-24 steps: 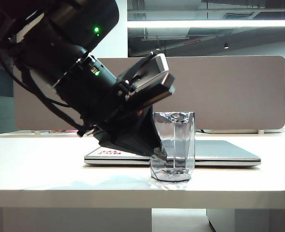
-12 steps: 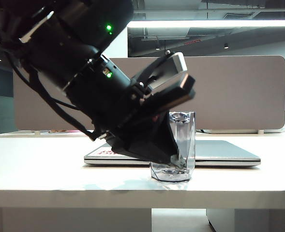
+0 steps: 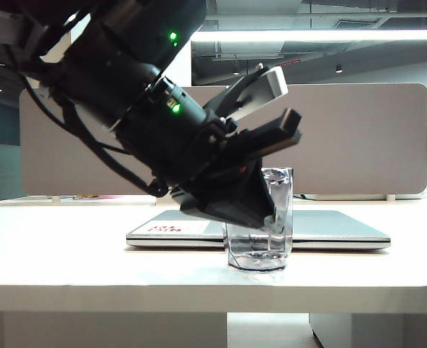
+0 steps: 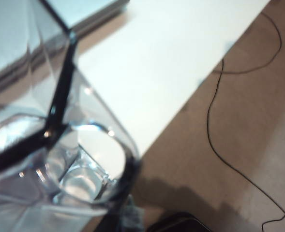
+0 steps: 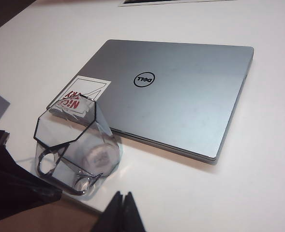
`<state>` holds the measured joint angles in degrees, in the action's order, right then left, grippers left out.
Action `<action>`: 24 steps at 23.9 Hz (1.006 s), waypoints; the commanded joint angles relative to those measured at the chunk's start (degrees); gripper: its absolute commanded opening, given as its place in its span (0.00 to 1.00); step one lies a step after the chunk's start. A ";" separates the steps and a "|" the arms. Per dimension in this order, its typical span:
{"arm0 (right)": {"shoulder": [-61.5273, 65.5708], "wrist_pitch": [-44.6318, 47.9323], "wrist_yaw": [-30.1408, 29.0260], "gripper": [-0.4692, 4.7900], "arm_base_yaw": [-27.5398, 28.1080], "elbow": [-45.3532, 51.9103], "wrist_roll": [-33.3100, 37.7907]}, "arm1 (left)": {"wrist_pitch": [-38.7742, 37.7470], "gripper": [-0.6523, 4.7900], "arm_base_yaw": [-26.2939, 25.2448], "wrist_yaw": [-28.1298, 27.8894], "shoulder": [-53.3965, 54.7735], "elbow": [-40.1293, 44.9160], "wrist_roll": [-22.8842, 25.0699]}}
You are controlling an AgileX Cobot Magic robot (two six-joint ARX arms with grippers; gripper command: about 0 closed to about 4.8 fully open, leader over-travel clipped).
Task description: Pick up the water cup and place it on the right side of the laptop.
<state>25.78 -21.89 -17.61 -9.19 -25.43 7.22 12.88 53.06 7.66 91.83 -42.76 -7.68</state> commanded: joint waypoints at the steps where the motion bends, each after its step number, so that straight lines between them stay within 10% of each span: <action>1: 0.07 0.66 0.09 0.07 -0.02 -0.15 -0.17 | 1.68 0.11 0.13 -0.61 -0.13 -0.72 0.42; 24: 0.09 -1.03 0.09 0.07 -0.04 -0.15 -0.17 | 1.81 0.11 0.13 0.07 5.81 -7.85 6.19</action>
<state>25.80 -23.51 -17.61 -9.19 -25.41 7.22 13.61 53.08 7.46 97.58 -50.30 -1.89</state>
